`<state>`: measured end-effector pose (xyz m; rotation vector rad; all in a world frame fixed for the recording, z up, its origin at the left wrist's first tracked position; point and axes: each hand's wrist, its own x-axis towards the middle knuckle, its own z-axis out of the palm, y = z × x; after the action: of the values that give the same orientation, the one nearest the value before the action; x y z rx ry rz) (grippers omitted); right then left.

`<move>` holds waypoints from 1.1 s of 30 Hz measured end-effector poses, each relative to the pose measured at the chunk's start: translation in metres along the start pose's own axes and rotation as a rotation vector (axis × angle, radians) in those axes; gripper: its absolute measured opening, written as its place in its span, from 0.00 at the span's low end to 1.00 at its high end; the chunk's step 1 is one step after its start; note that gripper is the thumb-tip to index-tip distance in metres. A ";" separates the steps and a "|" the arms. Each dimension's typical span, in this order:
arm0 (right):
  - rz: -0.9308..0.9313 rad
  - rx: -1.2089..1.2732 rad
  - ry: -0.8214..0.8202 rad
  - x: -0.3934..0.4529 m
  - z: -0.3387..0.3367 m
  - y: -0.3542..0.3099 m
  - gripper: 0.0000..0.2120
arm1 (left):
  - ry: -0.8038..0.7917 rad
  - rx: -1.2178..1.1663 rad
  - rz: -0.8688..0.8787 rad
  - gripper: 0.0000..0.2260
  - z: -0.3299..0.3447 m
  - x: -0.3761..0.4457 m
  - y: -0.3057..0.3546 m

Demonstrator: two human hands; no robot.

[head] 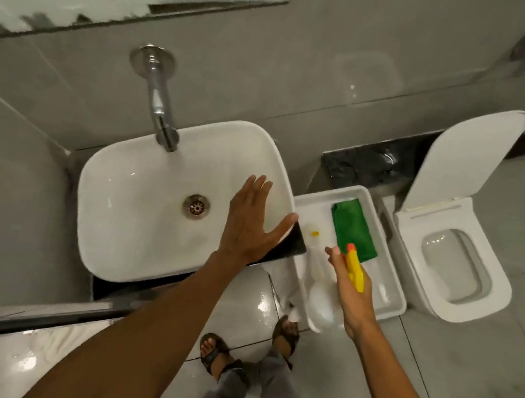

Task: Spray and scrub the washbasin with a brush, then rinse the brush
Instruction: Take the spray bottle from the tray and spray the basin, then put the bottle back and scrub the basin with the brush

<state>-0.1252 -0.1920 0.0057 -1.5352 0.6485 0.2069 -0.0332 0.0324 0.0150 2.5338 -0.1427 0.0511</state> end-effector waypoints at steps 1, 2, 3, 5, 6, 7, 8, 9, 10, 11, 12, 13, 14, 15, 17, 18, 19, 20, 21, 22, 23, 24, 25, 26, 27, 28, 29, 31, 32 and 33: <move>-0.011 -0.003 0.032 0.011 -0.011 0.004 0.33 | -0.004 0.019 0.029 0.42 0.009 0.008 0.011; -0.017 -0.003 0.062 0.021 -0.020 0.006 0.31 | 0.003 0.044 0.055 0.42 0.017 0.014 0.018; -0.022 -0.006 0.088 0.032 -0.030 0.009 0.27 | 0.009 0.070 0.075 0.42 0.026 0.021 0.024; -0.041 -0.022 0.131 0.055 -0.048 0.016 0.20 | -0.016 0.112 0.106 0.41 0.042 0.029 0.030; -0.045 -0.024 0.145 0.065 -0.056 0.020 0.18 | -0.049 0.132 0.117 0.42 0.050 0.031 0.031; -0.052 -0.023 0.150 0.073 -0.062 0.025 0.16 | -0.078 0.155 0.125 0.42 0.054 0.030 0.029; -0.057 -0.016 0.145 0.083 -0.068 0.031 0.14 | -0.107 0.184 0.130 0.43 0.060 0.029 0.028; -0.062 -0.015 0.137 0.093 -0.074 0.038 0.13 | -0.131 0.218 0.130 0.43 0.064 0.030 0.029; -0.062 -0.017 0.133 0.103 -0.078 0.045 0.13 | -0.151 0.258 0.123 0.44 0.067 0.032 0.029; -0.058 -0.022 0.141 0.112 -0.082 0.053 0.14 | -0.165 0.304 0.112 0.44 0.069 0.034 0.031; -0.053 -0.031 0.155 0.120 -0.083 0.060 0.15 | -0.172 0.348 0.106 0.43 0.068 0.034 0.031; -0.051 -0.040 0.171 0.128 -0.085 0.068 0.16 | -0.175 0.374 0.105 0.42 0.068 0.036 0.032; -0.057 -0.054 0.181 0.135 -0.087 0.076 0.17 | -0.174 0.377 0.107 0.42 0.068 0.036 0.033; -0.068 -0.070 0.183 0.141 -0.088 0.083 0.18 | -0.169 0.365 0.113 0.41 0.068 0.037 0.034; -0.097 -0.102 0.176 0.149 -0.089 0.095 0.17 | -0.162 0.341 0.131 0.39 0.066 0.037 0.035; -0.106 -0.107 0.174 0.153 -0.090 0.102 0.17 | -0.159 0.337 0.137 0.38 0.066 0.037 0.035; -0.113 -0.104 0.182 0.156 -0.093 0.108 0.17 | -0.155 0.335 0.137 0.38 0.067 0.037 0.036; -0.120 -0.098 0.194 0.158 -0.095 0.113 0.17 | -0.148 0.341 0.136 0.37 0.068 0.037 0.036; -0.119 -0.092 0.212 0.159 -0.098 0.118 0.18 | -0.141 0.356 0.135 0.37 0.068 0.037 0.036; -0.116 -0.098 0.230 0.159 -0.100 0.123 0.19 | -0.136 0.371 0.137 0.38 0.069 0.037 0.036; -0.115 -0.121 0.246 0.158 -0.102 0.128 0.19 | -0.131 0.381 0.140 0.38 0.070 0.037 0.035; -0.126 -0.163 0.259 0.156 -0.103 0.132 0.19 | -0.128 0.385 0.141 0.38 0.071 0.037 0.034; -0.153 -0.209 0.265 0.151 -0.103 0.137 0.20 | -0.127 0.387 0.138 0.38 0.071 0.037 0.034; -0.178 -0.241 0.267 0.146 -0.102 0.143 0.21 | -0.128 0.388 0.134 0.39 0.071 0.037 0.033; -0.184 -0.239 0.276 0.140 -0.102 0.149 0.23 | -0.126 0.387 0.131 0.39 0.072 0.037 0.033; -0.157 -0.204 0.308 0.132 -0.101 0.152 0.26 | -0.123 0.385 0.130 0.39 0.072 0.037 0.033; -0.110 -0.169 0.374 0.123 -0.098 0.155 0.30 | -0.119 0.382 0.133 0.39 0.072 0.037 0.034; 0.004 -0.138 0.561 0.102 -0.086 0.160 0.35 | -0.115 0.380 0.134 0.38 0.071 0.037 0.035; 0.074 -0.121 0.635 0.091 -0.075 0.162 0.34 | -0.117 0.379 0.133 0.39 0.071 0.038 0.035; 0.133 -0.093 0.662 0.080 -0.061 0.163 0.32 | -0.121 0.378 0.132 0.39 0.070 0.038 0.035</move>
<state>-0.1599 -0.2631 -0.1691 -1.6522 1.2778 -0.1885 0.0005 -0.0398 -0.0206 2.9021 -0.3805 -0.0255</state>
